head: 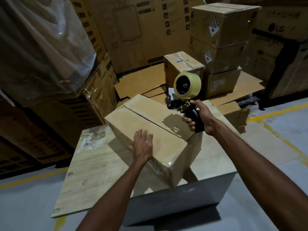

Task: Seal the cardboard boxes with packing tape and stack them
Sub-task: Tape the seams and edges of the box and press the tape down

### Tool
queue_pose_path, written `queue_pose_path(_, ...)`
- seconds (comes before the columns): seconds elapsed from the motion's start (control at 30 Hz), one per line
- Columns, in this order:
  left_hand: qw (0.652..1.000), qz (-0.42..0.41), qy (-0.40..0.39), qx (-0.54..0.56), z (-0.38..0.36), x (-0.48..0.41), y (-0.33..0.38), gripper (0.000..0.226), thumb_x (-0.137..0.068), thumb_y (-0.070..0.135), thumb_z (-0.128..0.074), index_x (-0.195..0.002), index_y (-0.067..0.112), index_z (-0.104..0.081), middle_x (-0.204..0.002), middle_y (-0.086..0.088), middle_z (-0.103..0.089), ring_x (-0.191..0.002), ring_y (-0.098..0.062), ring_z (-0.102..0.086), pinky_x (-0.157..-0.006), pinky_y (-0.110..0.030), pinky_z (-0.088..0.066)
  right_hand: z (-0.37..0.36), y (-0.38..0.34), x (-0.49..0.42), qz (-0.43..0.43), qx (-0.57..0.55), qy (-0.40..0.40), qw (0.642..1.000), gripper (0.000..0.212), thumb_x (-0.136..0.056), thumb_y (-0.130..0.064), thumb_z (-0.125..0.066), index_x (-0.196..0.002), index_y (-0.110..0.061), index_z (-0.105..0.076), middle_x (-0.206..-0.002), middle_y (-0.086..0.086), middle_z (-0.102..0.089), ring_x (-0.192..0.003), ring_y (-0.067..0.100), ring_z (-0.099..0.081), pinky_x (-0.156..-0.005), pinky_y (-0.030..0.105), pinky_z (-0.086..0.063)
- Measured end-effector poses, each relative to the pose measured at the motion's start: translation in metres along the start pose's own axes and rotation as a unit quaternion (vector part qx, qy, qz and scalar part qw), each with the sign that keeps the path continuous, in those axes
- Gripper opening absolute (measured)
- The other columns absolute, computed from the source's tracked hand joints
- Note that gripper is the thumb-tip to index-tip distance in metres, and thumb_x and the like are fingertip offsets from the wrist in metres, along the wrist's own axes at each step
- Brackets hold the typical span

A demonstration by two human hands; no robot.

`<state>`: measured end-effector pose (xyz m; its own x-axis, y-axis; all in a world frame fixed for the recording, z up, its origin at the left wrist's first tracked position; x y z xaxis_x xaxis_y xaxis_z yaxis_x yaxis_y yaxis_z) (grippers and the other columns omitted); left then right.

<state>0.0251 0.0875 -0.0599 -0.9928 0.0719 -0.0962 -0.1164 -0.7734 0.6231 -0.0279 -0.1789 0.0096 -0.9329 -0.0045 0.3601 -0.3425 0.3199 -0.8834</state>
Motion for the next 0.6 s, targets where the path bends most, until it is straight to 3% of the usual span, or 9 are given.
queue_pose_path(0.1,0.999,0.003,0.02,-0.039,-0.023,0.013,0.035,0.078,-0.094,0.067,-0.017,-0.152,0.024,-0.047,-0.168,0.001,-0.025,-0.155,-0.015,-0.015,-0.119,-0.059,0.0,0.011,-0.012,-0.003,0.004,0.011,-0.007,1.0,0.062,-0.091,-0.067,-0.047,-0.086,-0.006,-0.058,-0.069,0.006,-0.047,-0.054,0.018,-0.036,-0.053,0.031,-0.029)
queue_pose_path(0.23,0.995,-0.01,0.017,-0.1,-0.032,0.01,0.046,0.07,-0.1,0.066,-0.03,-0.149,0.021,-0.051,-0.163,-0.004,-0.034,-0.15,-0.02,-0.023,-0.115,-0.055,-0.011,0.024,-0.023,-0.01,0.006,0.025,-0.015,1.0,0.063,-0.092,-0.066,-0.046,-0.09,-0.004,-0.058,-0.07,0.006,-0.047,-0.055,0.018,-0.036,-0.054,0.032,-0.029)
queue_pose_path(0.33,0.987,-0.072,0.025,-0.138,-0.017,-0.003,0.042,0.054,-0.1,0.058,-0.042,-0.137,0.024,-0.063,-0.143,-0.003,-0.052,-0.132,-0.019,-0.04,-0.107,-0.049,-0.021,0.024,-0.026,-0.019,-0.004,0.032,-0.039,0.999,0.063,-0.094,-0.064,-0.045,-0.097,-0.002,-0.058,-0.073,0.008,-0.048,-0.058,0.021,-0.041,-0.057,0.034,-0.034)
queue_pose_path(0.43,0.968,-0.154,0.021,-0.195,-0.005,-0.023,0.031,0.042,-0.1,0.055,-0.044,-0.125,0.031,-0.068,-0.128,0.003,-0.058,-0.124,-0.016,-0.046,-0.101,-0.045,-0.024,0.016,-0.026,-0.032,-0.018,0.035,-0.056,0.998,0.064,-0.094,-0.065,-0.046,-0.102,-0.002,-0.057,-0.075,0.009,-0.05,-0.061,0.022,-0.044,-0.059,0.035,-0.037)
queue_pose_path(0.5,0.963,-0.164,0.006,-0.215,0.002,-0.042,0.015,0.046,-0.101,0.058,-0.042,-0.129,0.03,-0.065,-0.137,0.002,-0.055,-0.134,-0.018,-0.041,-0.105,-0.046,-0.022,0.008,-0.025,-0.042,-0.026,0.039,-0.047,0.998,0.064,-0.093,-0.065,-0.048,-0.1,-0.002,-0.058,-0.074,0.008,-0.05,-0.06,0.021,-0.043,-0.058,0.034,-0.036)
queue_pose_path(0.6,0.962,-0.135,-0.025,-0.235,0.016,-0.076,-0.011,0.066,-0.099,0.069,-0.034,-0.145,0.026,-0.053,-0.16,-0.004,-0.038,-0.152,-0.021,-0.021,-0.118,-0.049,-0.012,-0.005,-0.026,-0.058,-0.023,0.044,-0.02,0.999,0.063,-0.091,-0.066,-0.048,-0.092,-0.004,-0.059,-0.07,0.007,-0.048,-0.055,0.02,-0.039,-0.053,0.032,-0.032)
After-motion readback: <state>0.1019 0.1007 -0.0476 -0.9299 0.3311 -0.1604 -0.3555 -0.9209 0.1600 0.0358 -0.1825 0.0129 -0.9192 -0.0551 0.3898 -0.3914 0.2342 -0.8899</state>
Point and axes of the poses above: each hand's wrist, its own x-axis away from the middle knuckle, its own z-axis out of the back of the hand, y = z × x, the point moved 8 cm from there along -x, towards the middle knuckle
